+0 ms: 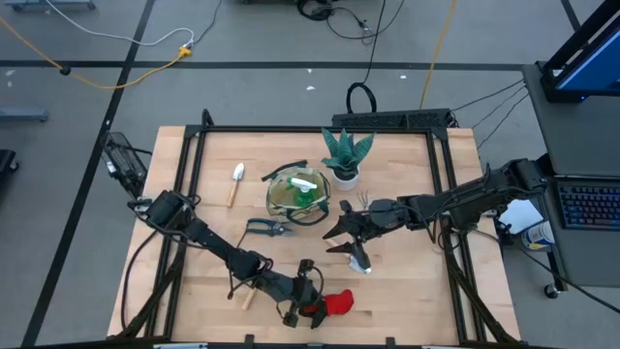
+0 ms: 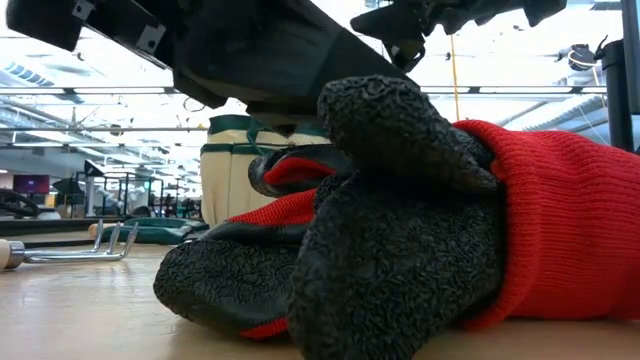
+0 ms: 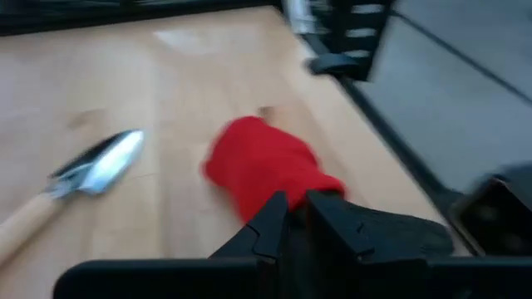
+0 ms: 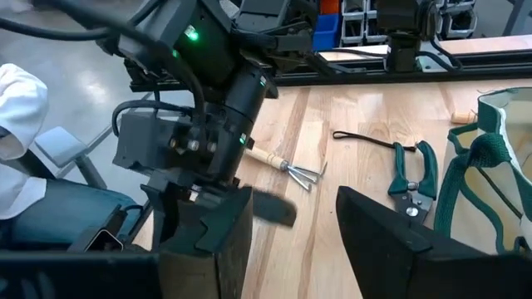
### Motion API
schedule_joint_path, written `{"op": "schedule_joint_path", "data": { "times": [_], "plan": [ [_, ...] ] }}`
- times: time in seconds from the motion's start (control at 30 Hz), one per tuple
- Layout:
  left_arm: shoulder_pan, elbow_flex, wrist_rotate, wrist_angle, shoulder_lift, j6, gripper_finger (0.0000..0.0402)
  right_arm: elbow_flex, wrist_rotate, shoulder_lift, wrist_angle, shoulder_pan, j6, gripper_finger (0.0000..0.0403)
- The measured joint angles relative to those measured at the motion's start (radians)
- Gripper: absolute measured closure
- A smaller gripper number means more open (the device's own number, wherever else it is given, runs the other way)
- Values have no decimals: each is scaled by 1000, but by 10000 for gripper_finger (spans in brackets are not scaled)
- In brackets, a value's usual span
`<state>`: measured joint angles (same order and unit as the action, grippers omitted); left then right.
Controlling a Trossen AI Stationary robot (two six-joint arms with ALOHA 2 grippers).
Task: Pick & Place Garden tools in Gardening bag
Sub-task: Put the red gloves into the white gardening bag
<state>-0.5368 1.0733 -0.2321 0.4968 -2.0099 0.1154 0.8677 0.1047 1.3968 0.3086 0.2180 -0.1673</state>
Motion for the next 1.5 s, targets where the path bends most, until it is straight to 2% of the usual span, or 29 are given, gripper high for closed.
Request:
{"op": "schedule_joint_path", "data": {
  "times": [0.07,0.23,0.37,0.57,0.77,0.93,1.0,1.1,1.5],
  "plan": [
    [-6,0,-59,1,0,-5,355,0,0,0,0,0,0,236],
    [-18,0,-46,56,0,-156,355,0,0,0,0,0,0,236],
    [-25,0,-8,90,0,-28,355,0,0,0,0,0,0,236],
    [-14,0,-59,61,0,125,355,0,0,0,0,0,30,236],
    [-11,0,-107,37,0,116,355,0,0,0,1,0,30,236],
    [-15,0,7,47,0,-50,355,0,0,0,1,0,30,236],
    [-20,0,28,76,0,-28,355,0,0,0,0,0,30,236],
    [-21,0,12,83,0,85,355,0,0,0,1,0,30,236],
    [6,0,102,68,0,68,355,0,1,0,1,0,30,236]
  ]
}}
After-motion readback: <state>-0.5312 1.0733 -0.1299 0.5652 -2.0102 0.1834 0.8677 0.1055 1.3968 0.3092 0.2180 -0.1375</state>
